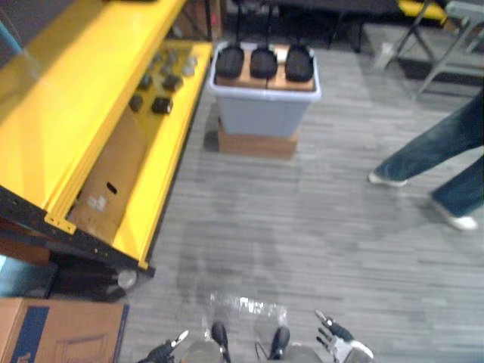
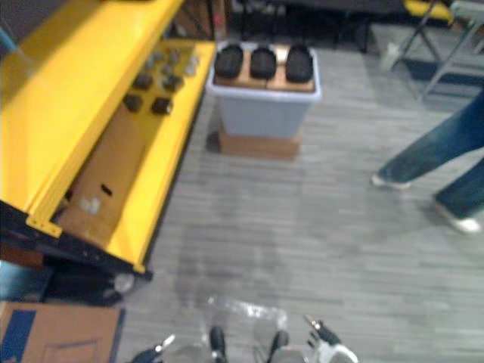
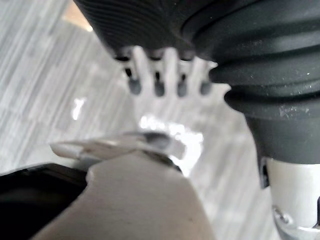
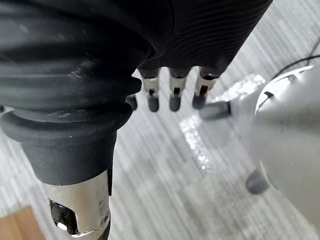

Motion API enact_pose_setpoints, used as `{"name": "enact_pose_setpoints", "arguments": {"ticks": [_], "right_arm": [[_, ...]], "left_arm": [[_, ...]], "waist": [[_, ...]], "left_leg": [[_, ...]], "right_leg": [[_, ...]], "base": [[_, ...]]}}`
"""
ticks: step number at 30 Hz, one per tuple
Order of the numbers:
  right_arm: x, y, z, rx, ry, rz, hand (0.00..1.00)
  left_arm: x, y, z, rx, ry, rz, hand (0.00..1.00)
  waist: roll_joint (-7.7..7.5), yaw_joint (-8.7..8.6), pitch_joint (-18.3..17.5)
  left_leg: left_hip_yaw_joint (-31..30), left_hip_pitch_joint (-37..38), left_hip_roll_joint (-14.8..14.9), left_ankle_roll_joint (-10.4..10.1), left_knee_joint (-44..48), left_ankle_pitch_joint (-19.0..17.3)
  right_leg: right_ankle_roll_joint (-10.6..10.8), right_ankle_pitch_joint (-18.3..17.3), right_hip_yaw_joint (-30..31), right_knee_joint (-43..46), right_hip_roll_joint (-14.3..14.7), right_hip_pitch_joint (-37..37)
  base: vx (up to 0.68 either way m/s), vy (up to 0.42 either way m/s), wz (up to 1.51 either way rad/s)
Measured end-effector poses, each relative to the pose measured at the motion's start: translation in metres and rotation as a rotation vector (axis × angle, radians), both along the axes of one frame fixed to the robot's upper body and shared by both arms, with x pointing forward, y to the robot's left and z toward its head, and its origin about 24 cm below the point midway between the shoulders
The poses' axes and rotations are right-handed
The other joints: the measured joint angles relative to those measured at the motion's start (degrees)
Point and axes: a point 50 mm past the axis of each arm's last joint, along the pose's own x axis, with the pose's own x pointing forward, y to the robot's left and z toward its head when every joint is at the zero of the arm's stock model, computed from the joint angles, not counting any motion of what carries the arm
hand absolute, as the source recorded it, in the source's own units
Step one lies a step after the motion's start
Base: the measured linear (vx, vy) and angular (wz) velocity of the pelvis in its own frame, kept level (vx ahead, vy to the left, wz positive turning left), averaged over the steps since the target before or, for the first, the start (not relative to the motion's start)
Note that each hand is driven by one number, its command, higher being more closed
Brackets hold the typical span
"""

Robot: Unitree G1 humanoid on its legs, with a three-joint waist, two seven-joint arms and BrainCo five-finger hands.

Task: Walk over and take plastic housings, then place them on the shelf

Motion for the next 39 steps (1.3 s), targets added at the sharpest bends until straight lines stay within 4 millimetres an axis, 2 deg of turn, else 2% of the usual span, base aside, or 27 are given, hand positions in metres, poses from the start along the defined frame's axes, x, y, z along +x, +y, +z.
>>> {"name": "enact_pose_setpoints", "arguments": {"ticks": [7,13,17,21,24,31,35,36,37,39], "right_arm": [[0.009,0.001,0.004,-0.008,-0.036,0.026,0.00],[0.008,0.003,0.003,-0.010,-0.030,0.043,0.00],[-0.003,0.008,-0.001,-0.019,0.005,0.080,0.00],[-0.026,0.006,-0.007,-0.050,0.069,0.133,0.00],[-0.032,0.004,-0.007,-0.067,0.068,0.134,0.00],[-0.025,0.009,-0.006,-0.064,0.043,0.158,0.00],[-0.024,0.010,-0.007,-0.058,0.063,0.156,0.00],[-0.024,0.010,-0.007,-0.055,0.072,0.155,0.00],[-0.024,0.009,-0.007,-0.053,0.079,0.144,0.00],[-0.029,0.002,-0.006,-0.054,0.076,0.052,0.00]], "left_arm": [[0.022,-0.002,0.007,-0.014,-0.092,0.008,0.00],[0.023,-0.003,0.007,-0.022,-0.092,0.008,0.00],[0.019,-0.004,0.006,-0.018,-0.089,-0.003,0.00],[0.008,-0.007,0.003,-0.028,-0.098,0.029,0.00],[0.003,-0.008,0.002,-0.025,-0.092,0.026,0.00],[-0.014,-0.007,-0.001,-0.016,-0.050,0.021,0.00],[-0.021,-0.005,-0.002,0.015,-0.019,-0.049,0.00],[-0.021,-0.004,-0.002,0.017,-0.019,-0.050,0.00],[-0.020,-0.003,-0.002,0.017,-0.020,-0.050,0.00],[-0.022,-0.005,-0.003,0.020,-0.011,-0.064,0.00]], "waist": [[0.23,0.11,1.72],[0.30,0.23,1.77],[0.50,0.19,1.60],[1.23,0.15,-0.72],[1.55,-0.02,-1.19],[0.80,0.23,-2.99],[0.32,0.33,-3.72],[0.25,0.32,-3.64],[0.13,0.20,-3.42],[1.11,-0.38,-2.38]], "left_leg": [[-0.83,-3.96,0.31,1.54,8.54,-4.18],[-1.68,-4.57,0.09,2.17,10.91,-5.25],[-1.80,-1.93,-0.40,2.30,9.20,-5.16],[-2.11,-0.33,-1.43,3.03,6.40,-4.01],[-3.03,2.56,-2.33,3.23,3.86,-3.10],[-3.08,6.85,-3.08,2.98,0.53,-2.49],[-1.85,7.13,-3.15,2.90,-0.22,-2.35],[-1.49,7.08,-3.15,3.00,-0.08,-2.51],[-1.28,6.18,-3.05,3.58,1.05,-4.26],[-1.28,5.33,-1.35,4.58,4.44,-6.61]], "right_leg": [[0.25,-0.71,0.16,3.18,-0.95,-1.18],[0.10,-0.92,0.17,3.71,-1.43,-0.55],[-0.02,-1.58,0.24,3.72,-1.70,1.42],[0.67,-2.00,-0.08,3.27,-2.26,1.94],[1.32,-1.63,-1.49,2.16,-2.47,4.74],[1.41,-1.55,-1.96,0.85,-2.48,8.07],[1.49,-1.49,-1.36,0.69,-2.57,7.59],[1.59,-1.61,-1.28,1.56,-3.11,6.99],[2.06,-3.54,-1.06,6.41,-4.28,4.57],[0.83,-4.37,-0.38,21.62,-6.40,-2.01]], "base": [[-0.02,0.030,0.05],[-0.04,0.037,0.08],[-0.03,0.010,0.01],[0.03,0.012,0.02],[0.07,0.018,0.14],[0.03,0.011,0.03],[-0.02,0.018,-0.11],[-0.03,0.047,-0.25],[-0.05,0.053,-0.17],[-0.05,0.065,-0.07]]}}
